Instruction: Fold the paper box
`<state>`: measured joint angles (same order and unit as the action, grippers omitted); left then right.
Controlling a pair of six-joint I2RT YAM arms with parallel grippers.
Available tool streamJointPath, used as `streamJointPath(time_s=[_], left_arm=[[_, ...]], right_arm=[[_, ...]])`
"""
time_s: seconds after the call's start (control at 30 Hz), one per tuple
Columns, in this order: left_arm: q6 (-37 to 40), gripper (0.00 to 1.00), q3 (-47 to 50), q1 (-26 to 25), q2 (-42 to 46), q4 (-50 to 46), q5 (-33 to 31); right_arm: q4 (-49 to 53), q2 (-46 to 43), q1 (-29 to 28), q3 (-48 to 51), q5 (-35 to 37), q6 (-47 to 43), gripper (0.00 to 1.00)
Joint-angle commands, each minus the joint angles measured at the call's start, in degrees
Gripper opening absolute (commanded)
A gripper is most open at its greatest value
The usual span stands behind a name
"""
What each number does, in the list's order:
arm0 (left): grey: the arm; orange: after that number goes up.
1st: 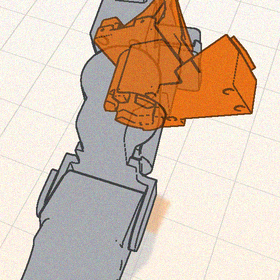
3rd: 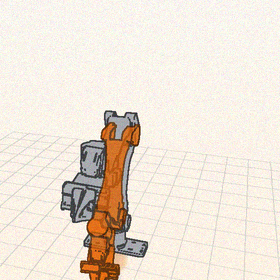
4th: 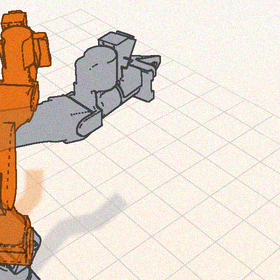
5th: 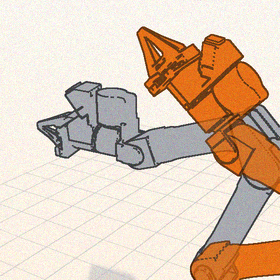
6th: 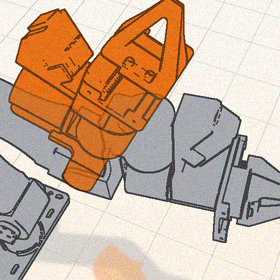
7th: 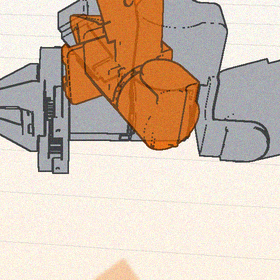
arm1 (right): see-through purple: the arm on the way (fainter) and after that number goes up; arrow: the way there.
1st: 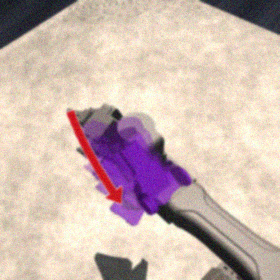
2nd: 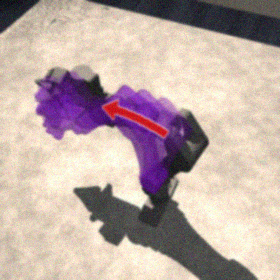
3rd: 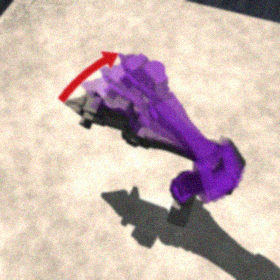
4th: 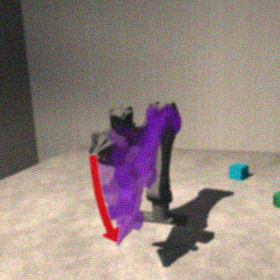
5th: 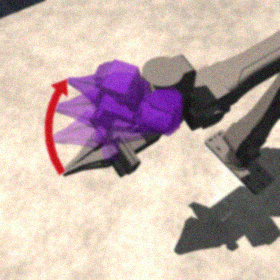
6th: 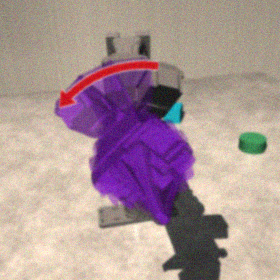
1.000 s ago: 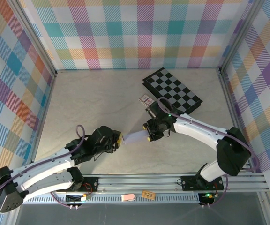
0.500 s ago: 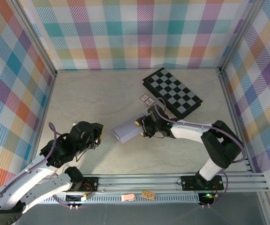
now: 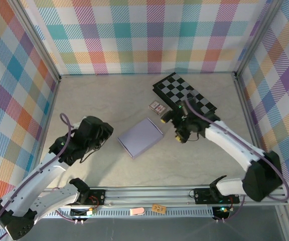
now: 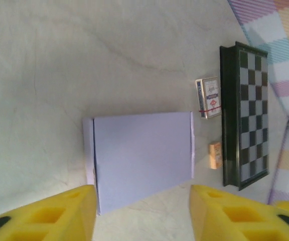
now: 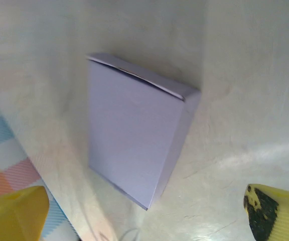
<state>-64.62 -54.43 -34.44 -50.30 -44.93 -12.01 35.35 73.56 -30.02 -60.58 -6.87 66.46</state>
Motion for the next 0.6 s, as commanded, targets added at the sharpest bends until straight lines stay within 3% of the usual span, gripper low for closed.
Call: streamJointPath(time_s=[0.0,0.03,0.1,0.17,0.23,0.3,0.43,0.53,0.57], left_arm=[[19.70,0.73,-2.48,6.56,-2.44,-1.65,8.09],[21.21,0.98,-2.60,8.61,-2.99,-1.52,9.99],[24.69,1.00,-2.89,13.07,-3.81,0.04,14.46],[28.12,1.00,-3.84,15.31,-4.06,1.14,15.24],[31.28,1.00,-6.07,15.48,-4.53,0.25,9.70],[32.16,1.00,-7.96,15.54,-5.52,-2.35,-1.43],[36.08,1.00,-5.38,15.54,-7.26,-2.06,-19.72],[46.09,1.00,0.23,15.95,-7.75,3.81,-25.11],[51.43,1.00,2.94,16.06,-7.83,7.49,-24.23]], right_arm=[[10.00,-5.86,2.90,-3.34,1.01,-22.62,0.99],[10.93,-7.59,3.36,-3.80,1.42,-26.06,0.99],[12.14,-12.66,3.89,-4.11,3.05,-32.81,0.99],[14.02,-17.70,4.00,-4.46,9.50,-35.41,0.99],[17.37,-21.11,4.09,-4.50,22.57,-34.02,0.99],[15.22,-25.09,5.04,-1.12,31.77,-37.45,0.99],[-1.59,-33.82,7.34,12.86,38.03,-50.96,0.99],[-11.37,-36.00,10.88,21.99,38.64,-54.92,0.99],[-15.31,-36.36,11.65,24.88,38.52,-56.04,0.99]])
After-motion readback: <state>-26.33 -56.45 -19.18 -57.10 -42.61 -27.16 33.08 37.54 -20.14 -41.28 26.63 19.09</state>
